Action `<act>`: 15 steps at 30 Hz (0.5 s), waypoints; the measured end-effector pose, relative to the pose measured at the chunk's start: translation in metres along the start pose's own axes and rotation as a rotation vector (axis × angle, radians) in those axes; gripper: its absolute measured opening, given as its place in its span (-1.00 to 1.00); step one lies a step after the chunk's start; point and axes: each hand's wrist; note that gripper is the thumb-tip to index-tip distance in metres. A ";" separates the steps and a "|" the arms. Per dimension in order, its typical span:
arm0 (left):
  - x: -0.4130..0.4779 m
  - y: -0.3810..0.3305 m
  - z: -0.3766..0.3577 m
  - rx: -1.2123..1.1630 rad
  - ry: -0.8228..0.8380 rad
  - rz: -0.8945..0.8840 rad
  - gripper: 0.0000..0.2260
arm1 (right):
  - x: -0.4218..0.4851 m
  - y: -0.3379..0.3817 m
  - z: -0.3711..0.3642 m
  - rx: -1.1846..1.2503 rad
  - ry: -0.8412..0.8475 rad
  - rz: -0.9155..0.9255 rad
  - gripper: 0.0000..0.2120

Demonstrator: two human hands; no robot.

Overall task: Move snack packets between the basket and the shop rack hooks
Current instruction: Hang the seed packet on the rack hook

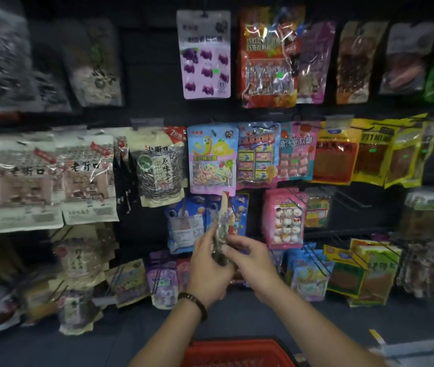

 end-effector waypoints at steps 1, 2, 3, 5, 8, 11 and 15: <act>0.001 0.001 0.003 -0.071 -0.053 0.005 -0.40 | -0.002 0.003 -0.007 -0.033 0.032 0.020 -0.77; 0.001 0.001 0.008 -0.131 -0.108 0.020 -0.44 | -0.004 0.002 -0.010 -0.109 0.045 0.073 -0.77; 0.002 0.001 0.014 -0.187 -0.152 0.032 -0.47 | -0.005 0.003 -0.011 -0.211 0.060 0.146 -0.76; 0.007 0.001 0.026 -0.317 -0.158 0.061 -0.59 | -0.002 0.008 -0.004 -0.388 0.076 0.305 -0.69; 0.016 -0.001 0.047 -0.461 -0.076 0.140 -0.59 | 0.014 0.020 0.016 -0.545 -0.014 0.336 -0.47; 0.022 0.000 0.071 -0.395 -0.031 0.133 -0.29 | 0.034 0.039 0.034 -0.553 0.129 0.276 -0.26; 0.031 -0.012 0.096 -0.325 0.041 0.018 -0.05 | 0.055 0.056 0.034 -0.516 0.282 0.262 -0.02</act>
Point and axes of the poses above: each hand's wrist, its own x-axis towards the middle knuckle, its own z-axis out of the back of the hand, y = z × x, and after that the axes turned 9 degrees about -x, right-handed
